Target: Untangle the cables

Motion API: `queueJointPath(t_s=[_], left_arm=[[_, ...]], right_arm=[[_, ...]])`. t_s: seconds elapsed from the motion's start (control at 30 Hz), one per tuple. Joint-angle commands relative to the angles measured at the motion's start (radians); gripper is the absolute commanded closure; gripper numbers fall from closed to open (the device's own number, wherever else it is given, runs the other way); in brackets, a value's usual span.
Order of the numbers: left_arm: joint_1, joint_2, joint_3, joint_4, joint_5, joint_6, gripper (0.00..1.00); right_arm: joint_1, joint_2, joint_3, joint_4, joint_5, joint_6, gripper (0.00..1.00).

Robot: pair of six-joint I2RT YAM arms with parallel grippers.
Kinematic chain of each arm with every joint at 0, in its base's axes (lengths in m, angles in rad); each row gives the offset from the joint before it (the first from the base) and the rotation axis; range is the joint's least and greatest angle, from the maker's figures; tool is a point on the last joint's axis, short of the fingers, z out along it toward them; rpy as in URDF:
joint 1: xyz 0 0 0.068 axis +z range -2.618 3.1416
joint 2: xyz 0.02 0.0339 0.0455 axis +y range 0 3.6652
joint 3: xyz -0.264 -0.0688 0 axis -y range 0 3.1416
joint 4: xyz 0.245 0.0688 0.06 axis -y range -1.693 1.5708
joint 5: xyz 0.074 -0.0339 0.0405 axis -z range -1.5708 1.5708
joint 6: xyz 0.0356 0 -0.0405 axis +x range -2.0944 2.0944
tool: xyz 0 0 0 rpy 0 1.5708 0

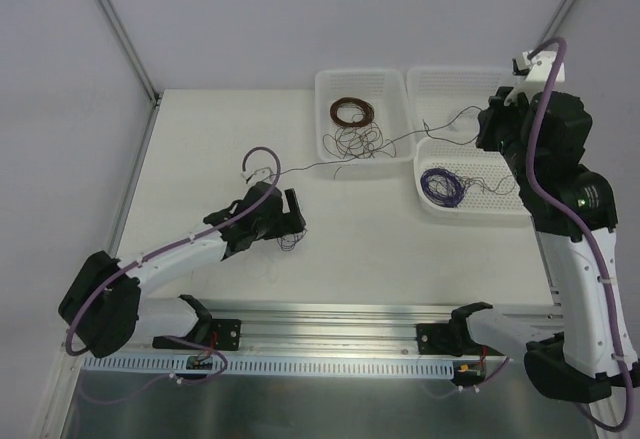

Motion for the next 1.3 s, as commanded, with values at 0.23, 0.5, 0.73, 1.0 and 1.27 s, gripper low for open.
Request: queueJointPath(t_s=[0.23,0.5,0.73,1.0,1.27], left_arm=[[0.007,-0.329,-0.116,-0.005,0.192,0.289,0.01],[0.007,-0.527,-0.079,-0.11,0.231,0.336,0.01],[0.007,-0.556,0.057,-0.288,0.162,0.309,0.01],[0.007,-0.558,0.042,-0.356,0.116,0.274,0.01],[0.008,-0.545,-0.004,-0.357,0.102,0.23,0.01]], right_arm=[[-0.256,0.108,0.063,0.068,-0.275,0.122,0.99],[-0.267,0.134,0.048,0.118,-0.296,0.091,0.99],[-0.316,0.137,0.049,0.149,-0.226,0.076,0.99],[-0.352,0.111,0.026,0.2,-0.121,0.047,0.99],[-0.419,0.135,-0.228,0.318,-0.033,0.053,0.99]])
